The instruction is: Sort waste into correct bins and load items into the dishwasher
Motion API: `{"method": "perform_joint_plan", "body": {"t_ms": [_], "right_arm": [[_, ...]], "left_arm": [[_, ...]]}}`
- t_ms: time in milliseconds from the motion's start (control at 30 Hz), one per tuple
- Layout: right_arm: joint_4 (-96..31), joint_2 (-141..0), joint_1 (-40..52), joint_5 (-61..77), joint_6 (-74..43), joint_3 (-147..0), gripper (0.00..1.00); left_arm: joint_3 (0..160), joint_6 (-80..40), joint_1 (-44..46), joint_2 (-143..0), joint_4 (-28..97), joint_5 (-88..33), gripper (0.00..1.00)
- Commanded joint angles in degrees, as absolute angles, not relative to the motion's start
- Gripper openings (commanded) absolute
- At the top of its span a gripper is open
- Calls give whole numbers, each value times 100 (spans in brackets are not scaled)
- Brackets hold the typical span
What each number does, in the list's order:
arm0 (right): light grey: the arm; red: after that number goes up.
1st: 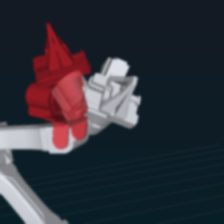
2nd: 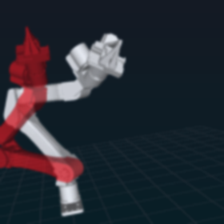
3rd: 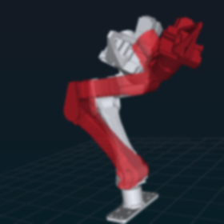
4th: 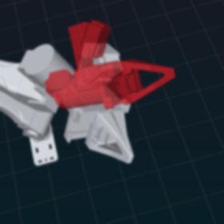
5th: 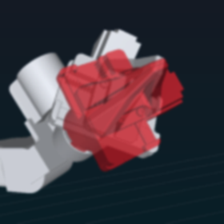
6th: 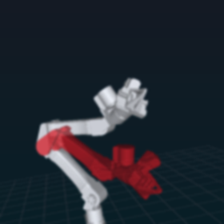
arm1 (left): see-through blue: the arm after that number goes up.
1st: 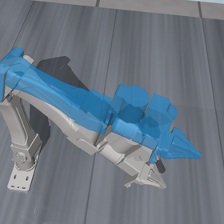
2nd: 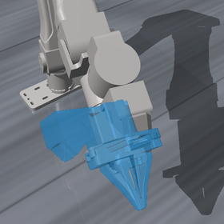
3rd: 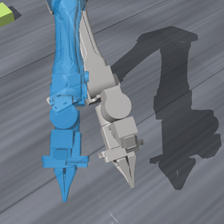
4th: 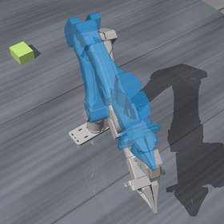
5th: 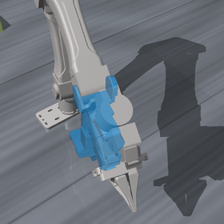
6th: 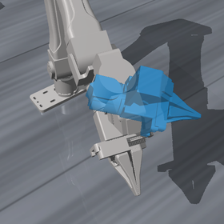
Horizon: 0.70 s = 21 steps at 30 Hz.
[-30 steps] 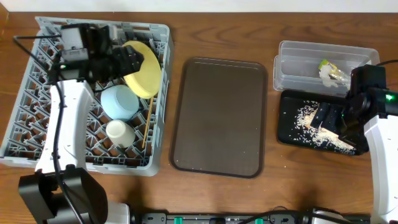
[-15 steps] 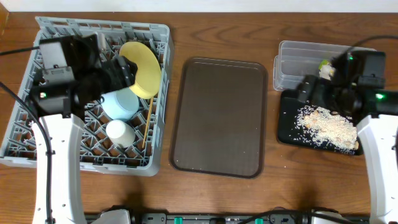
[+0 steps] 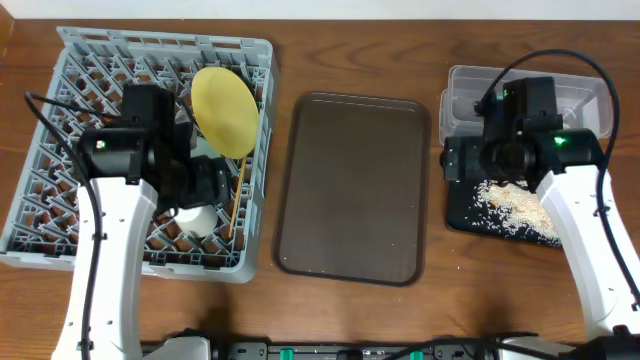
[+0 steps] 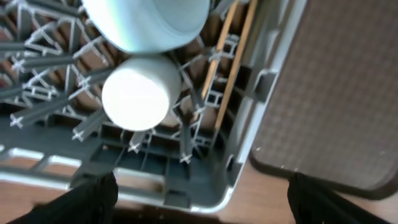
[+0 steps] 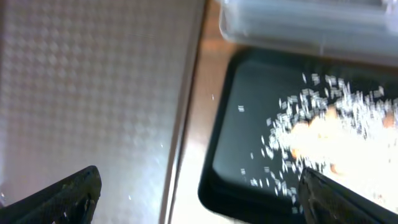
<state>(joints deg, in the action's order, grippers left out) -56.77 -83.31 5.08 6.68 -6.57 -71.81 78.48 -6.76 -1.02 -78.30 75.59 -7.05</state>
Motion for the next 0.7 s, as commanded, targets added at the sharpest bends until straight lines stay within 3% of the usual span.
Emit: {"method": "perform_joint_plan", "body": {"t_ms": [0, 67, 100, 400, 667], "right_arm": [[-5804, -8071, 550, 445, -768, -7098, 99], [-5791, -7782, 558, 449, -766, -6936, 99], [-5747, -7601, 569, 449, -766, -6820, 99], [-4668, -4510, 705, 231, -764, -4984, 99], [-5459, -2834, 705, 174, -764, -4668, 99]], "left_arm": [[7542, -604, -93, -7275, 7579, -530, 89], [7269, -604, -93, -6718, 7441, -532, 90], [7131, -600, -93, -6425, 7349, -530, 95], [5743, -502, -93, -3299, 6453, -550, 95], [5621, -650, -93, -2167, 6423, -760, 96]]}}
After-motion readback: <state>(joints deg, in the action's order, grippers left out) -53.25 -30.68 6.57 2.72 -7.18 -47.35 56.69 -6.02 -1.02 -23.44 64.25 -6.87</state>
